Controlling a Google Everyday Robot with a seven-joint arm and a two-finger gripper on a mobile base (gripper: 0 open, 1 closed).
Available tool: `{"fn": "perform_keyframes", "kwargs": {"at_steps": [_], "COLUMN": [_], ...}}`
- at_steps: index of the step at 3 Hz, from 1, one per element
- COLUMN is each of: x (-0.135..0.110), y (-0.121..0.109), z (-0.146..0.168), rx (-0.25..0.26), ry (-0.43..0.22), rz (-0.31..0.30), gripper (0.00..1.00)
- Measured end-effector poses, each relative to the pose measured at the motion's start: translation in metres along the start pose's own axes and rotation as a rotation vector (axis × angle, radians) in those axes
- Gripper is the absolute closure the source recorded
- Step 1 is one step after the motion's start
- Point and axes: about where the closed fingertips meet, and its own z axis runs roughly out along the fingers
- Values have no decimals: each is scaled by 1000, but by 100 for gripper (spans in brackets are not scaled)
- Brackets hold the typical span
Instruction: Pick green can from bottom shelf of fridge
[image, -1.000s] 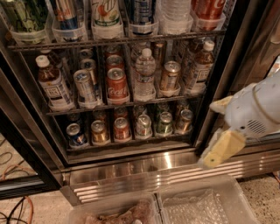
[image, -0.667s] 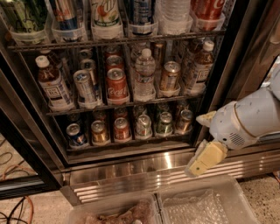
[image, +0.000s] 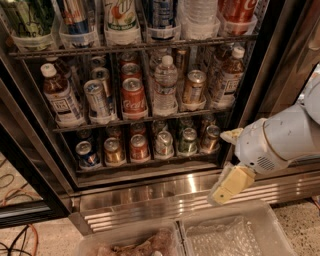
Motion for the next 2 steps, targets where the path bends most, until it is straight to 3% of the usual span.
{"fn": "perform_keyframes", "kwargs": {"at_steps": [1, 2], "x": [14, 51], "y": [6, 24], "z": [53, 120], "rx": [-29, -58], "ry": [15, 11], "rz": [46, 150], "gripper": [0, 0]}}
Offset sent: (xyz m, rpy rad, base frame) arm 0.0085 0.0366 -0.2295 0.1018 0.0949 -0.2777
